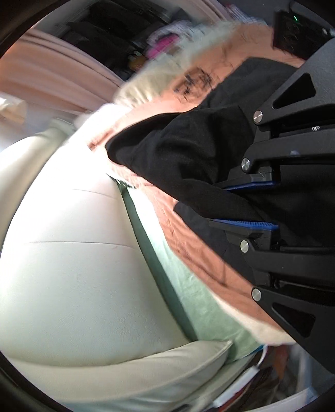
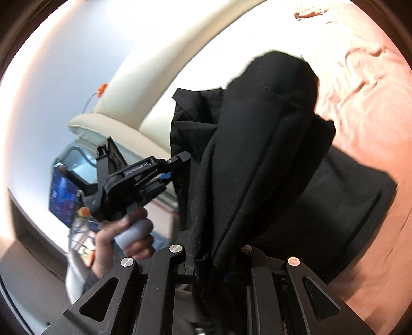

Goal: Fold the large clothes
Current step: 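Carry the folded shirt to the bed corner by the headboard and lower it, then open both tools and release the folded shirt on the bed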

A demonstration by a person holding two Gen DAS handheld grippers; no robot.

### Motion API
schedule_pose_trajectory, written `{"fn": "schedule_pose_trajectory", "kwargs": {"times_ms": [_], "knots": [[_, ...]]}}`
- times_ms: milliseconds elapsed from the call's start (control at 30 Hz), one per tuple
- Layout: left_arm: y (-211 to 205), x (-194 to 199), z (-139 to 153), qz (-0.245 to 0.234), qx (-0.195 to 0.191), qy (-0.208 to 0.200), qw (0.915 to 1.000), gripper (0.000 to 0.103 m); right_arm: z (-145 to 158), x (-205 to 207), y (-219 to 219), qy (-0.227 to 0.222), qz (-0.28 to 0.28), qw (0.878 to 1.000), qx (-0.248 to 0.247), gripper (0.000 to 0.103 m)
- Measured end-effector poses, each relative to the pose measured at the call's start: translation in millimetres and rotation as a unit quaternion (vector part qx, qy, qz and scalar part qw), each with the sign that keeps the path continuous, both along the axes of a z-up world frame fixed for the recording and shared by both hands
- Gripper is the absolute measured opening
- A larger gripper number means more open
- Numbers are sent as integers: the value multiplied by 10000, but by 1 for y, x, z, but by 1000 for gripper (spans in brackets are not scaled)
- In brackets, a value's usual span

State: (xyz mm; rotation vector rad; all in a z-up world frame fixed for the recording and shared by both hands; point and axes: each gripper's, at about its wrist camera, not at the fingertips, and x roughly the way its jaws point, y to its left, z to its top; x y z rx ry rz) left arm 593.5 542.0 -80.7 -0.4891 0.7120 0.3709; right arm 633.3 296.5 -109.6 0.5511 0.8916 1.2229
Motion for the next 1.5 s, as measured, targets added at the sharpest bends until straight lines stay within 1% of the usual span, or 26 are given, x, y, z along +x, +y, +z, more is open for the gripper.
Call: {"fn": "schedule_pose_trajectory", "kwargs": {"times_ms": [67,133,233,267,333,400,467,500,567,633,667,700,833,933,967,1000,1033,1067,1100,1167,1233,1300,1333,1400,1467,1500], "knots": [[-2,6,-10,-11,183,236,9996,22,-11,8,0,-50,-52,9999,-138,13],[1,1,-15,175,112,249,9995,22,-31,16,2,-188,-209,9986,-446,13],[7,-19,-22,473,-172,169,9986,22,-72,32,5,118,-496,9949,-867,13],[7,-23,-25,495,-218,184,9984,22,-88,36,2,268,-582,9939,-900,14],[1,-34,-30,446,-188,241,9985,22,-99,35,0,333,-587,9942,-841,15],[-6,-46,-34,372,-134,309,9987,24,-100,34,3,264,-585,9928,-1011,19],[-13,-61,-41,308,-212,356,9987,24,-98,41,5,335,-557,9926,-1028,23],[-15,-67,-44,299,-229,372,9986,24,-96,43,3,434,-552,9922,-1027,29],[-21,-79,-49,317,-213,413,9984,24,-98,50,-5,504,-613,9910,-1081,35],[-29,-88,-52,293,-240,397,9985,24,-97,48,-11,414,-680,9887,-1267,40],[-33,-94,-54,299,-241,416,9984,24,-97,48,-21,337,-777,9864,-1408,50],[-37,-98,-55,292,-259,401,9984,24,-92,47,-27,229,-935,9827,-1580,57],[-59,-114,-52,104,-269,323,9991,24,-79,42,-47,201,-1046,9781,-1788,57],[-75,-122,-47,21,-333,270,9991,26,-66,32,-63,29,-1063,9763,-1884,58],[-83,-125,-43,21,-310,231,9993,33,-62,30,-68,-12,-1055,9759,-1912,59],[-88,-129,-40,11,-294,186,9994,44,-58,27,-73,-35,-1042,9758,-1920,59],[-94,-132,-36,-4,-286,130,9995,51,-53,24,-79,-51,-1039,9761,-1907,59],[-101,-135,-32,-11,-260,68,9996,61,-46,21,-85,-86,-1048,9761,-1904,59],[-110,-139,-26,-22,-197,13,9998,67,-42,20,-88,-117,-1058,9758,-1910,59],[-124,-144,-16,-82,-96,-49,9999,71,-30,12,-98,-213,-1045,9758,-1907,59],[-139,-150,-7,-146,-79,-103,9998,75,-18,5,-105,-314,-1039,9748,-1948,63],[-155,-156,2,-180,-37,-132,9997,82,-3,-6,-116,-455,-1065,9732,-1985,74],[-161,-159,7,-185,7,-158,9997,84,3,-11,-122,-510,-1083,9728,-1984,77],[-177,-167,18,-173,132,-263,9994,94,17,-24,-139,-619,-1175,9705,-2014,83],[-194,-175,31,-181,272,-399,9987,100,27,-31,-151,-685,-1207,9700,-1999,87],[-201,-178,35,-191,335,-430,9983,102,34,-36,-158,-725,-1215,9700,-1977,93]]}}
